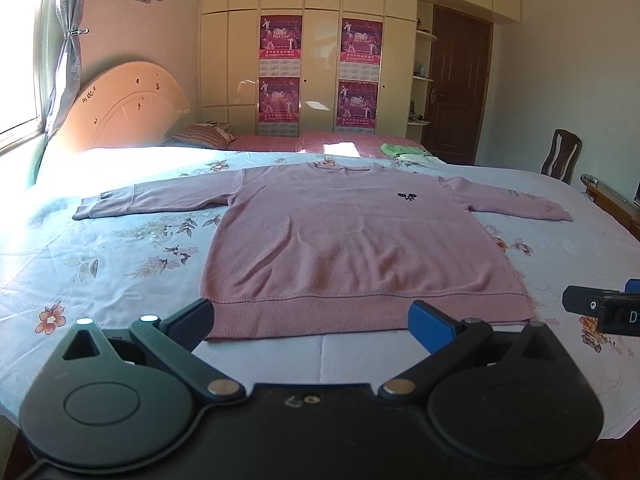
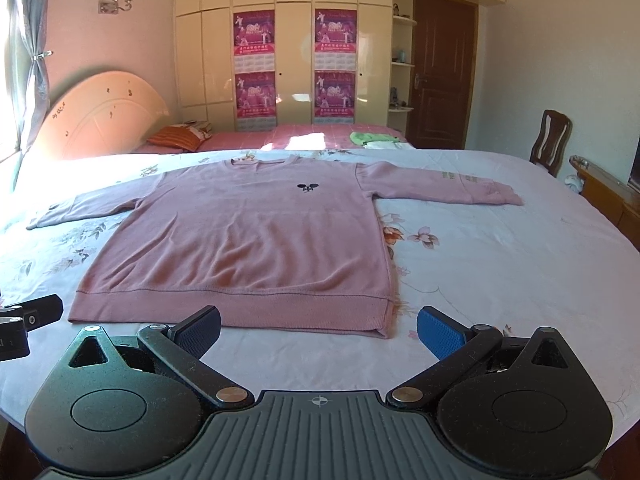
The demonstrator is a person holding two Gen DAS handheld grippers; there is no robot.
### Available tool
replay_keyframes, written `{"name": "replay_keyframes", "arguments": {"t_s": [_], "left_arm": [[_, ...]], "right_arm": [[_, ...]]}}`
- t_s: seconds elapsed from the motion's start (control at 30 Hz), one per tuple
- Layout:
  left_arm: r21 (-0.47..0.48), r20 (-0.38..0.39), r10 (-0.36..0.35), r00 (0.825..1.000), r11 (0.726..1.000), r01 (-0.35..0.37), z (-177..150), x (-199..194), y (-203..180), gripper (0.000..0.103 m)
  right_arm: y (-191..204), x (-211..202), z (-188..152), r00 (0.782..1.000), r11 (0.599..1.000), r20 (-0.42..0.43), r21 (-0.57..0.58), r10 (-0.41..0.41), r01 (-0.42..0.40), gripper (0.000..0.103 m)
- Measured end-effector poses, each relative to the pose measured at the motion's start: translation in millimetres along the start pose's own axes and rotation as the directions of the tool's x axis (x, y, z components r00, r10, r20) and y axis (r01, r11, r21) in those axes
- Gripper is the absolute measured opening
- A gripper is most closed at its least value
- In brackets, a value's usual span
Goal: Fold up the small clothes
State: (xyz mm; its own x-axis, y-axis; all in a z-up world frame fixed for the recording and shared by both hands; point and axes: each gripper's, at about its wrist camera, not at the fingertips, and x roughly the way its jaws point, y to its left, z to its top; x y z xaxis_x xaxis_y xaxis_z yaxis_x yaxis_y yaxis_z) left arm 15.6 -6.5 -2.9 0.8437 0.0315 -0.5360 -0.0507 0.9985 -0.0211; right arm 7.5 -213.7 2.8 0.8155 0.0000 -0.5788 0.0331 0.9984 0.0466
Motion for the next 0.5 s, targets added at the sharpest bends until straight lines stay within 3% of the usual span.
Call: {"name": "replay_keyframes", "arguments": {"t_s": [0.17, 0.3, 0.5], "left_arm": [[-0.015, -0.012, 0.016, 1.000, 1.000, -0.016, 12.0, 20.5, -6.4, 0.103], [0.027, -0.020, 0.033, 0.999, 0.999, -0.033, 23.4, 42.4, -19.8, 0.103], [-0.022, -0.047, -0.021, 0.999, 1.000, 0.020, 45.6, 82.7, -31.1, 0.103]], "right_arm": [[-6.5, 17.6, 12.1, 1.000, 1.000, -0.005, -0.007, 0.003, -0.003, 0.103], [-18.8, 38.0, 24.1, 0.999, 0.999, -0.009, 0.000, 0.033, -0.033, 0.103], [-45.4, 71.5, 46.7, 1.000, 1.000, 0.001, 0.024, 0.013, -0.013, 0.103]]}}
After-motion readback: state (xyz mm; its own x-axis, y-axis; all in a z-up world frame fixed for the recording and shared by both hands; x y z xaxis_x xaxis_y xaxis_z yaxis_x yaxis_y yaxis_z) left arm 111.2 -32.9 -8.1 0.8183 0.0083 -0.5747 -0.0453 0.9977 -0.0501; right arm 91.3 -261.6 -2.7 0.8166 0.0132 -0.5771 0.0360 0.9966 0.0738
